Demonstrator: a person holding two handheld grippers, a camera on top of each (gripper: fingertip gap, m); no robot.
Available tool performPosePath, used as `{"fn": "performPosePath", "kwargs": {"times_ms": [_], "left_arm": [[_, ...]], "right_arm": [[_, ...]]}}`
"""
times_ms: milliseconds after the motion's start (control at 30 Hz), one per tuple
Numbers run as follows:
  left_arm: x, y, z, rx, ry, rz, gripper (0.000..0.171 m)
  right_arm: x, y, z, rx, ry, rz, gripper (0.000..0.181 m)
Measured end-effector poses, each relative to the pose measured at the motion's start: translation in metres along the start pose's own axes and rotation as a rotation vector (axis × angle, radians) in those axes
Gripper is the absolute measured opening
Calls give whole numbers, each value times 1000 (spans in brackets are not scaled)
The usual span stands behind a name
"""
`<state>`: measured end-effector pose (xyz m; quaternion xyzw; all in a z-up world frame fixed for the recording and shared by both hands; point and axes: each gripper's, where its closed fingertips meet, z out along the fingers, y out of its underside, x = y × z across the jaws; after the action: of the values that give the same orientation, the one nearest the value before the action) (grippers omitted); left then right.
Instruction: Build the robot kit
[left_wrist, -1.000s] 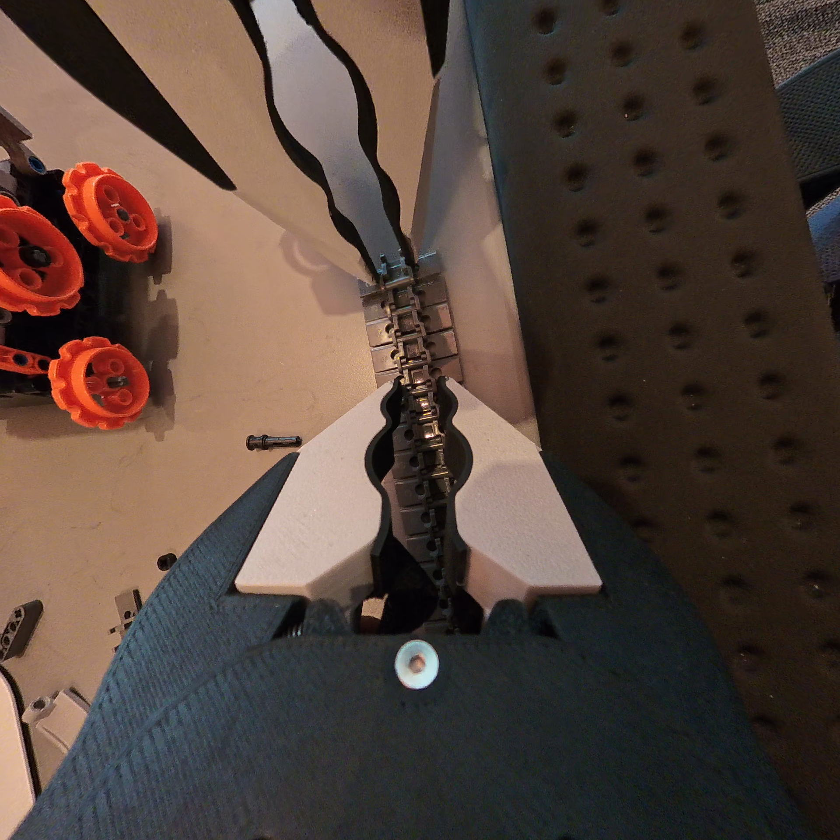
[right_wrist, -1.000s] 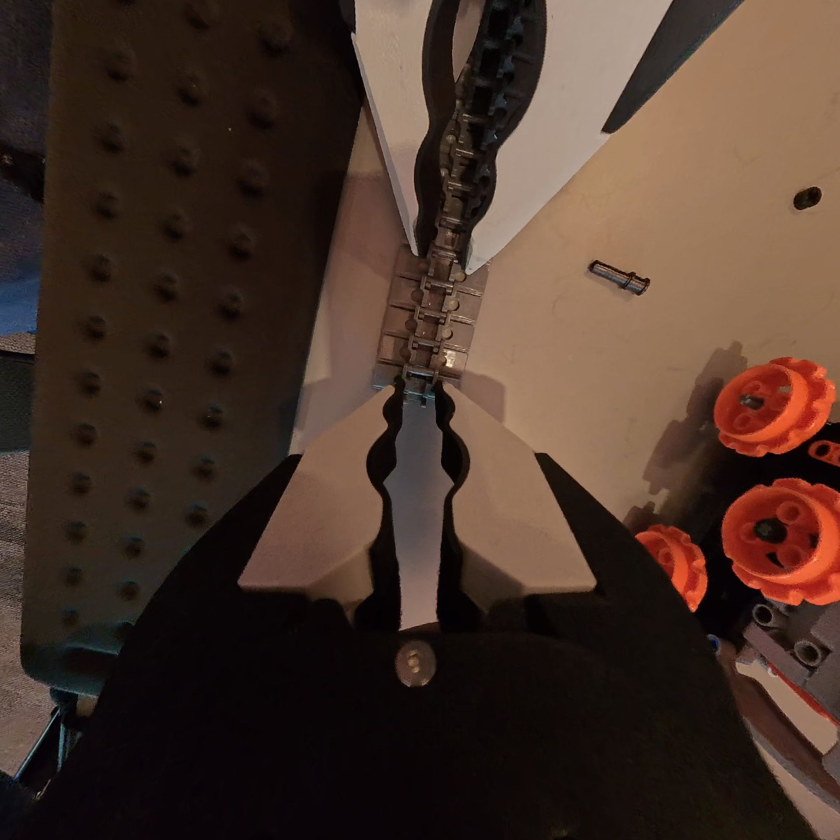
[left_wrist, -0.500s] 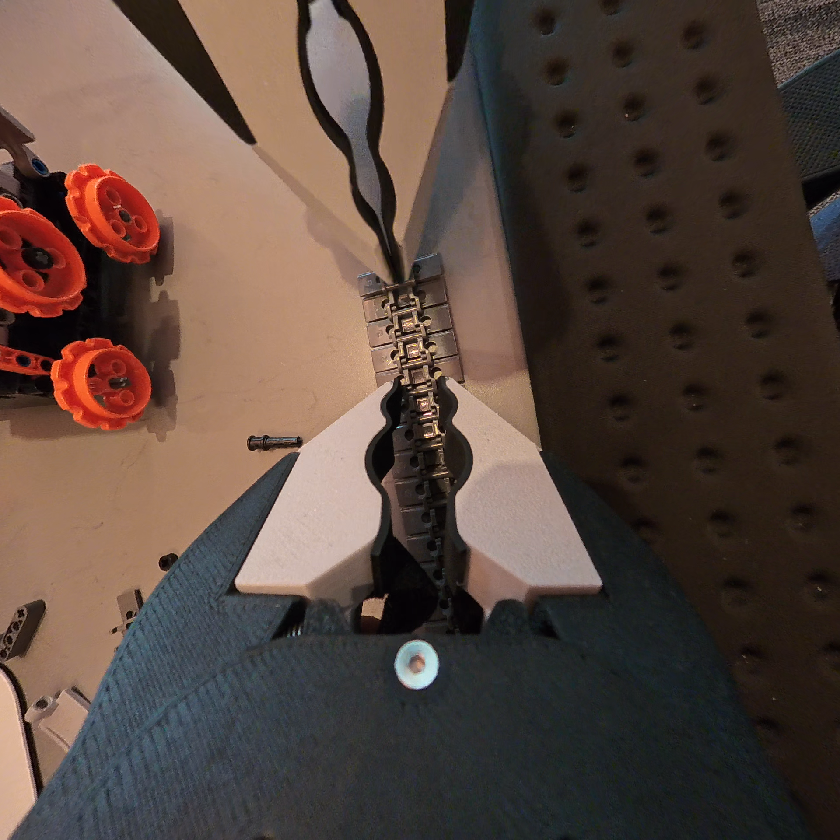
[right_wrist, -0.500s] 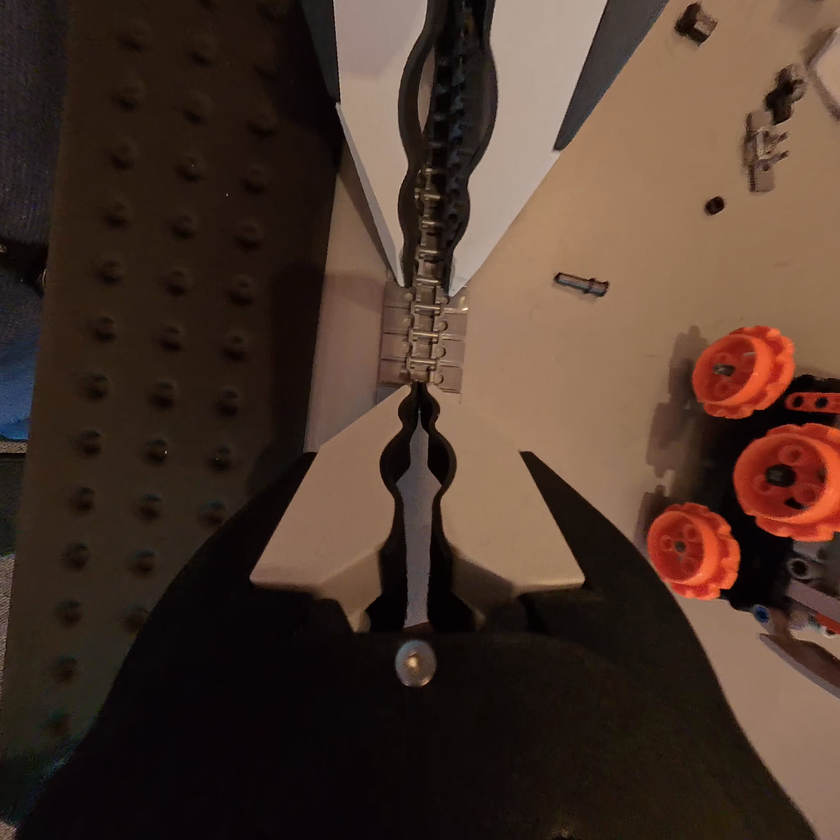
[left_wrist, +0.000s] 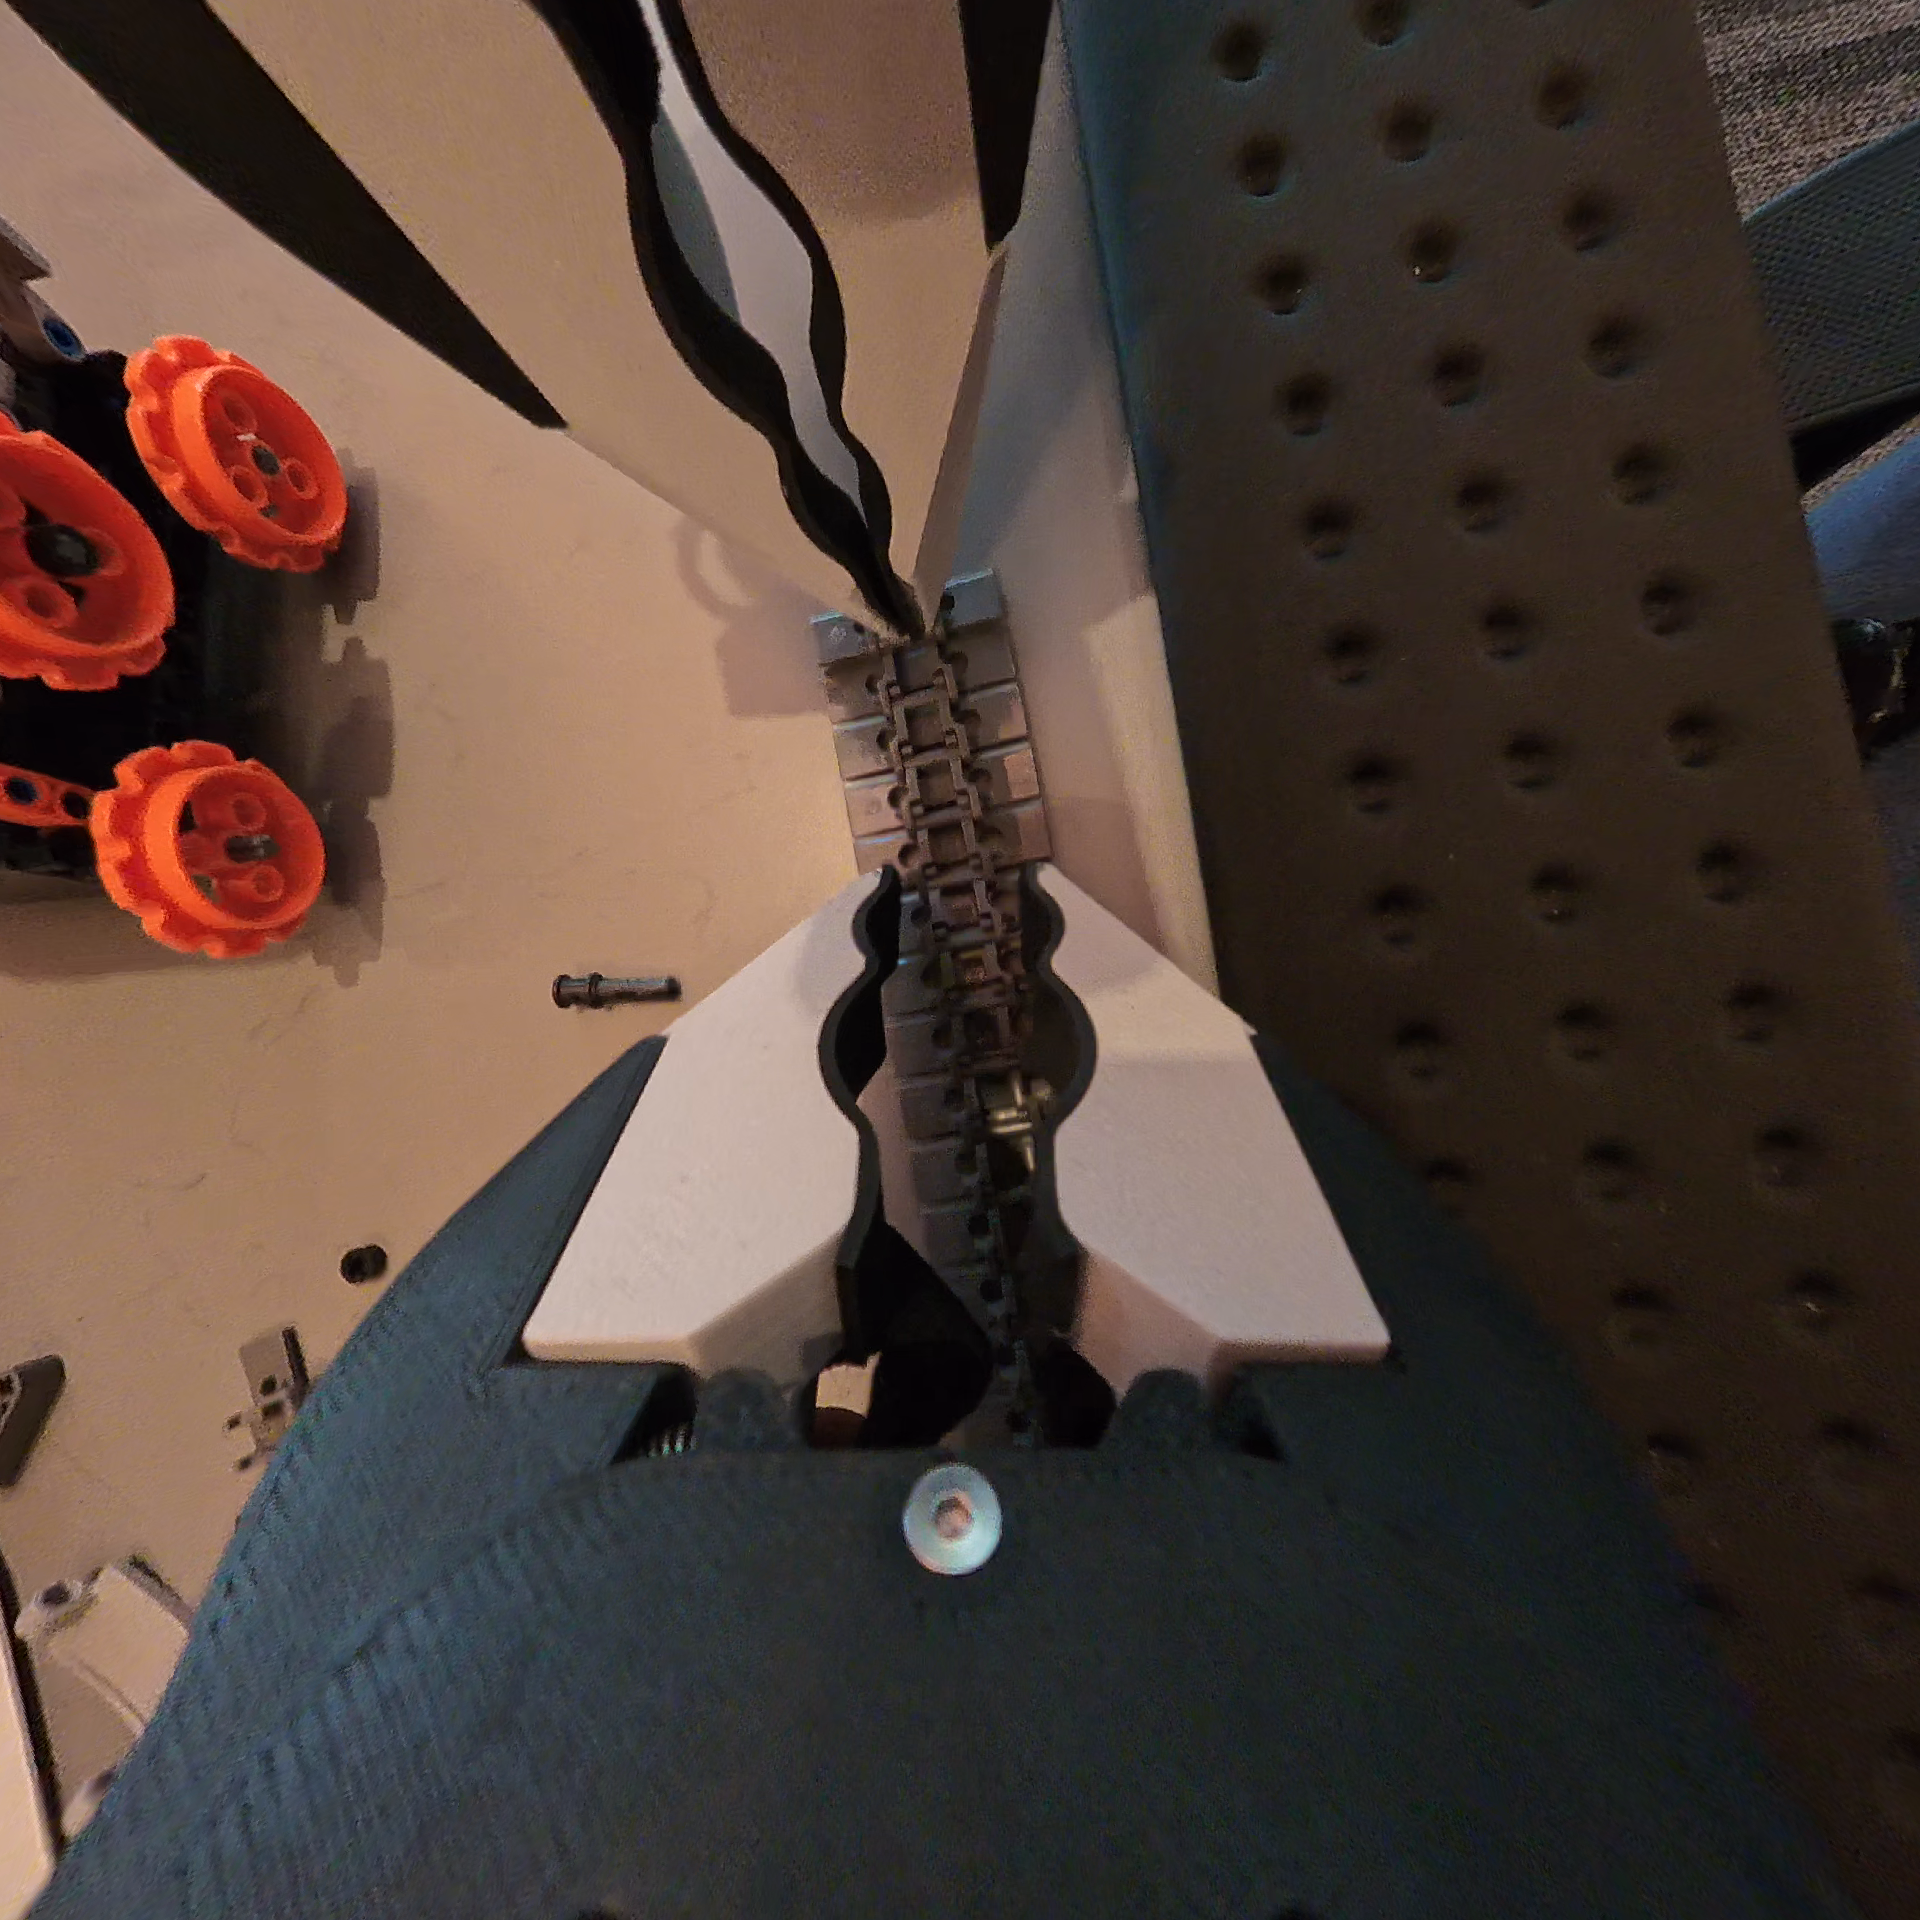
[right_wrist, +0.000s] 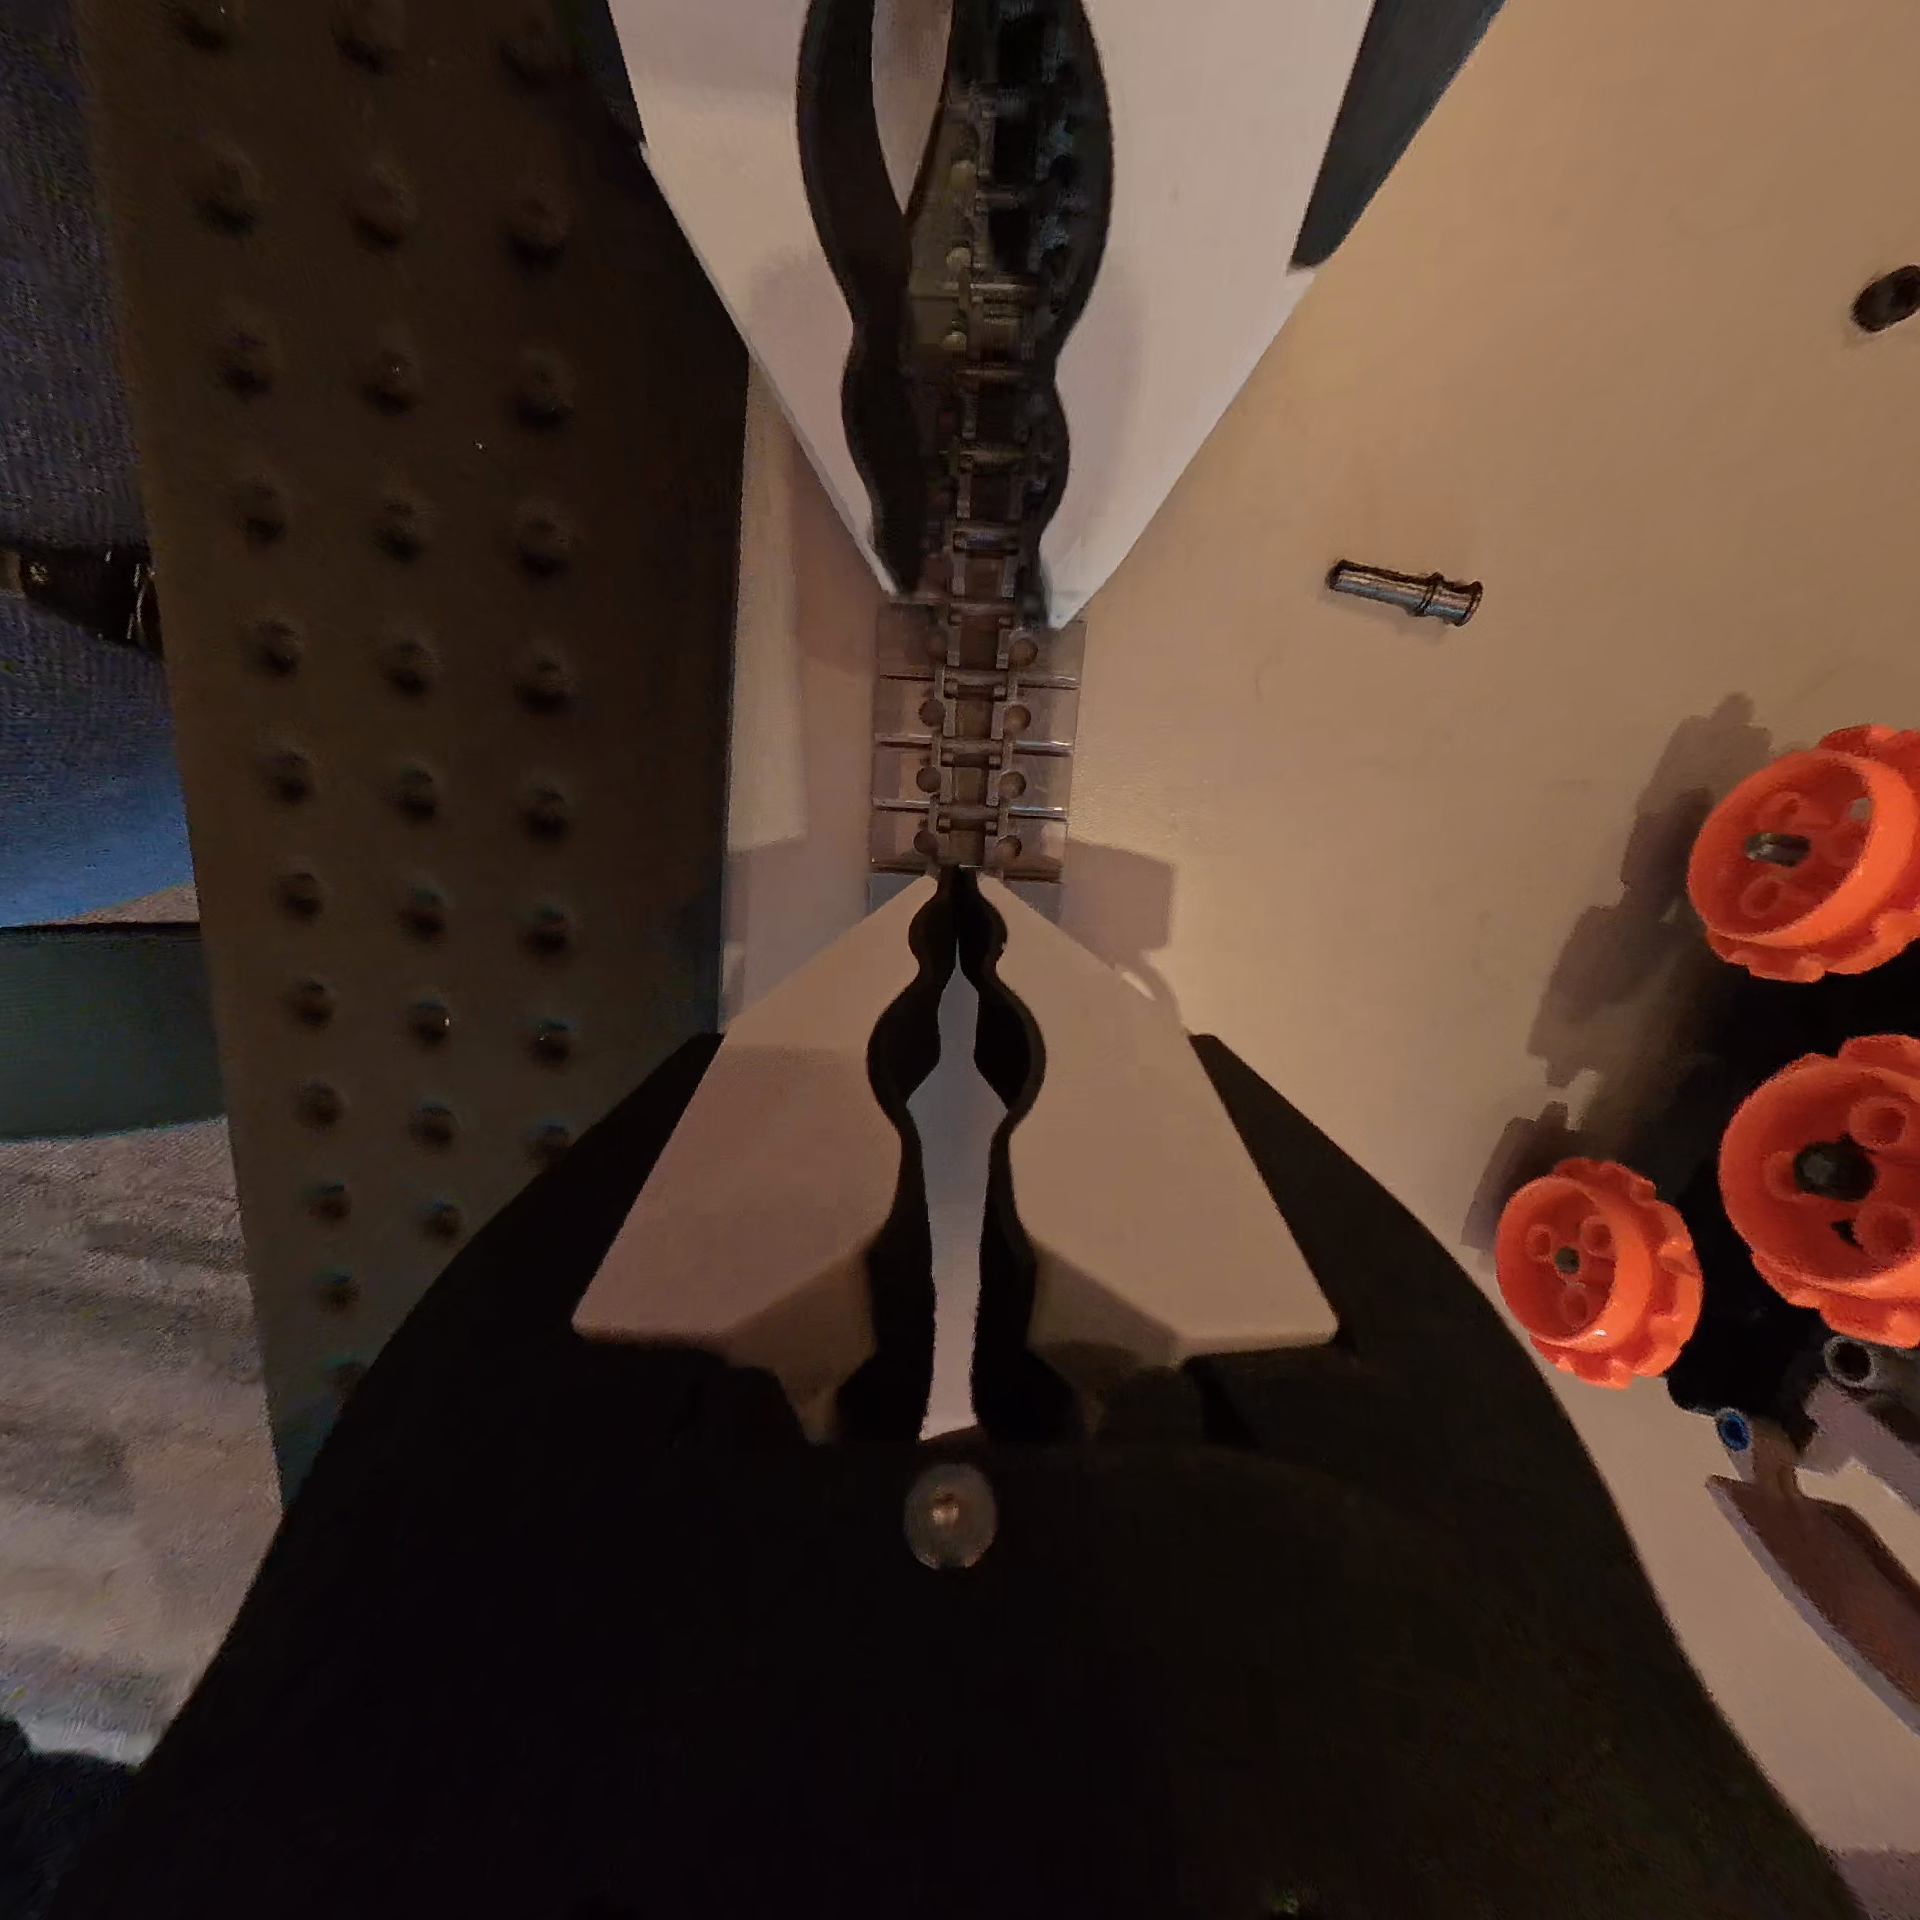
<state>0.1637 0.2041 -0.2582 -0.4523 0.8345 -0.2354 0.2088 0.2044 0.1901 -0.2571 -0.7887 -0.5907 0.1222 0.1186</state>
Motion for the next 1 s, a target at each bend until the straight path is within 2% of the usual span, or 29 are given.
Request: {"fn": "performPosePath", "kwargs": {"times_ms": [200, 400, 500, 533, 667, 733, 900, 1000], "left_arm": [[-1, 27, -29, -92, -19, -47, 29], [-1, 50, -57, -90, -68, -97, 30], [-1, 60, -69, -65, -99, -130, 29], [-2, 64, -73, -53, -111, -144, 28], [-7, 81, -84, -30, -170, -185, 27], [-10, 87, -88, -24, -193, -204, 27], [-18, 91, -90, -22, -231, -216, 25], [-19, 91, -88, -23, -231, -215, 24]], "right_arm": [[0, 1, 2, -115, -50, 6, 0], [0, 2, 2, -215, -24, -25, 0], [-1, 4, -2, -142, 4, -6, 0], [3, 4, -5, -105, 35, 20, 6], [4, -1, -25, 73, 139, 61, 0], [5, 2, -26, 101, 188, 66, 0], [1, 10, -7, 95, 165, 79, 0], [2, 8, -7, 105, 170, 77, 0]]}}
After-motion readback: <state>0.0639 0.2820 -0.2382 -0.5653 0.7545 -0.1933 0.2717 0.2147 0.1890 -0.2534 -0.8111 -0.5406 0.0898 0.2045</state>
